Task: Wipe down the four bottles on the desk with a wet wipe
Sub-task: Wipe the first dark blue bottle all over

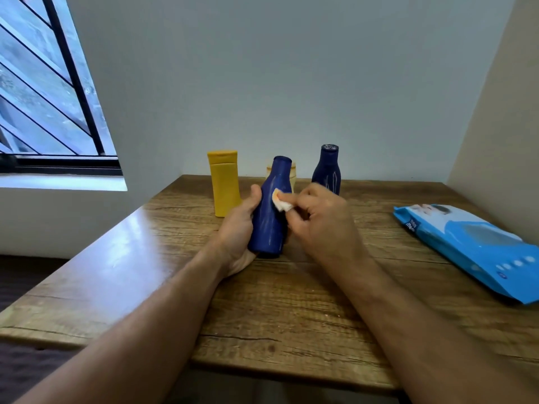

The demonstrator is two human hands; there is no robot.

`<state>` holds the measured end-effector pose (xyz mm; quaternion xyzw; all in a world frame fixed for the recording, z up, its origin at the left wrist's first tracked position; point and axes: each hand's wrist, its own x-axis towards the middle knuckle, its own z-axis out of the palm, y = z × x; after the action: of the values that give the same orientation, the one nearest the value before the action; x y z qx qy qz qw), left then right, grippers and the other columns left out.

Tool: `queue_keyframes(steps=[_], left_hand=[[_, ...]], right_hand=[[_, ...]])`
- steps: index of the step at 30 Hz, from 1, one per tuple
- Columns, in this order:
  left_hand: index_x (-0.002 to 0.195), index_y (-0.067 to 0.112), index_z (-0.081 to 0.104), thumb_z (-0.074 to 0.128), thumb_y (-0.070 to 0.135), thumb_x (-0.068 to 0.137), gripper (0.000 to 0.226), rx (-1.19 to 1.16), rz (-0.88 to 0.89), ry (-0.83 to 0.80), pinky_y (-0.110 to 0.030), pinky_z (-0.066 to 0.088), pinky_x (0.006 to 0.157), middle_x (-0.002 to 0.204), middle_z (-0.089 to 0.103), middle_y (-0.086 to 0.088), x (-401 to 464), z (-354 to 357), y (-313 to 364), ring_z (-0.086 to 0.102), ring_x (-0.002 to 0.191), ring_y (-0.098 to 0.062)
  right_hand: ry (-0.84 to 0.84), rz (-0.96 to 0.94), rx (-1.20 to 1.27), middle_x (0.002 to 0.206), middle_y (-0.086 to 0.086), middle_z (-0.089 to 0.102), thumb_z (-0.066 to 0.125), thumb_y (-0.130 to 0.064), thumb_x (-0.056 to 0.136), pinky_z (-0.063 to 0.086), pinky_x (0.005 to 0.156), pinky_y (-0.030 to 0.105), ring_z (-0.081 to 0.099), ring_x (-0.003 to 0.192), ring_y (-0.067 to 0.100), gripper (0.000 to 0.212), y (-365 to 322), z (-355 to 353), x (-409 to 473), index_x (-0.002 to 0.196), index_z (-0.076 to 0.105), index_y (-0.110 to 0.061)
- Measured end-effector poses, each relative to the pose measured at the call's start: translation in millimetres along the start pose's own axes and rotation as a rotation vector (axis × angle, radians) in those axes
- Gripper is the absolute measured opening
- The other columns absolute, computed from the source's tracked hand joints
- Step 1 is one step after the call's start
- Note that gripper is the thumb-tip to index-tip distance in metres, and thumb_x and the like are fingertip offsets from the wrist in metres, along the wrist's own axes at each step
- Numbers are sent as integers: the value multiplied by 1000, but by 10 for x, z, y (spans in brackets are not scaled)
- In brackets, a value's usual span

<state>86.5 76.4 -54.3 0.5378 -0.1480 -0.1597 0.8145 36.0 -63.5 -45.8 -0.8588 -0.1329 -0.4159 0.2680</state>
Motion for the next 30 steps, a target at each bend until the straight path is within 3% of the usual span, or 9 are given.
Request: queue_keyframes(steps=[3, 7, 11, 18, 22, 26, 30], left_hand=[[114, 14, 67, 35, 49, 107, 48, 19, 12, 4, -34, 59, 70, 88, 73, -8, 6, 12, -10, 69, 74, -18], [114, 11, 67, 33, 51, 107, 52, -62, 8, 52, -37, 62, 77, 91, 75, -11, 18, -14, 9, 73, 81, -21], [117, 8, 62, 30, 55, 106, 58, -81, -8, 85, -37, 60, 71, 82, 71, -15, 37, -31, 13, 69, 72, -24], [120, 13, 66, 30, 50, 107, 53, -94, -6, 51, -43, 55, 91, 103, 74, -12, -50, 27, 19, 72, 92, -23], [121, 10, 63, 27, 54, 107, 59, -130, -17, 54, -39, 59, 84, 99, 74, -14, -47, -11, 34, 73, 89, -23], [118, 7, 62, 26, 55, 107, 61, -107, -34, 66, -35, 61, 73, 90, 73, -13, -31, -25, 19, 72, 79, -22], [123, 8, 64, 30, 50, 108, 56, -75, -13, 32, -39, 59, 89, 104, 74, -15, -61, 0, 14, 72, 95, -24]], right_hand=[[95, 43, -3, 83, -9, 51, 66, -16, 91, 40, 64, 4, 47, 65, 1, 25, -10, 24, 91, 116, 72, -16], [-198, -55, -39, 82, -9, 56, 63, -27, 94, 38, 58, 9, 48, 64, 1, 21, -2, -14, -13, 108, 76, -17], [-392, -175, -64, 79, -17, 52, 64, -28, 92, 34, 61, 2, 44, 61, -12, 20, 36, -101, -79, 103, 78, -18], [-70, 1, -17, 78, -8, 53, 63, -23, 94, 37, 58, 8, 46, 63, 0, 26, -32, 25, 42, 118, 71, -18], [-228, -88, 1, 88, -7, 59, 65, -20, 90, 40, 63, 8, 52, 70, 1, 28, -13, -21, -22, 117, 72, -23], [-400, -219, -40, 87, -9, 61, 67, -25, 89, 55, 71, 25, 59, 77, 6, 25, 14, -97, -126, 113, 74, -22], [-216, -92, -33, 84, -13, 55, 63, -30, 94, 38, 64, 8, 51, 70, 1, 25, 5, -36, -60, 116, 71, -24]])
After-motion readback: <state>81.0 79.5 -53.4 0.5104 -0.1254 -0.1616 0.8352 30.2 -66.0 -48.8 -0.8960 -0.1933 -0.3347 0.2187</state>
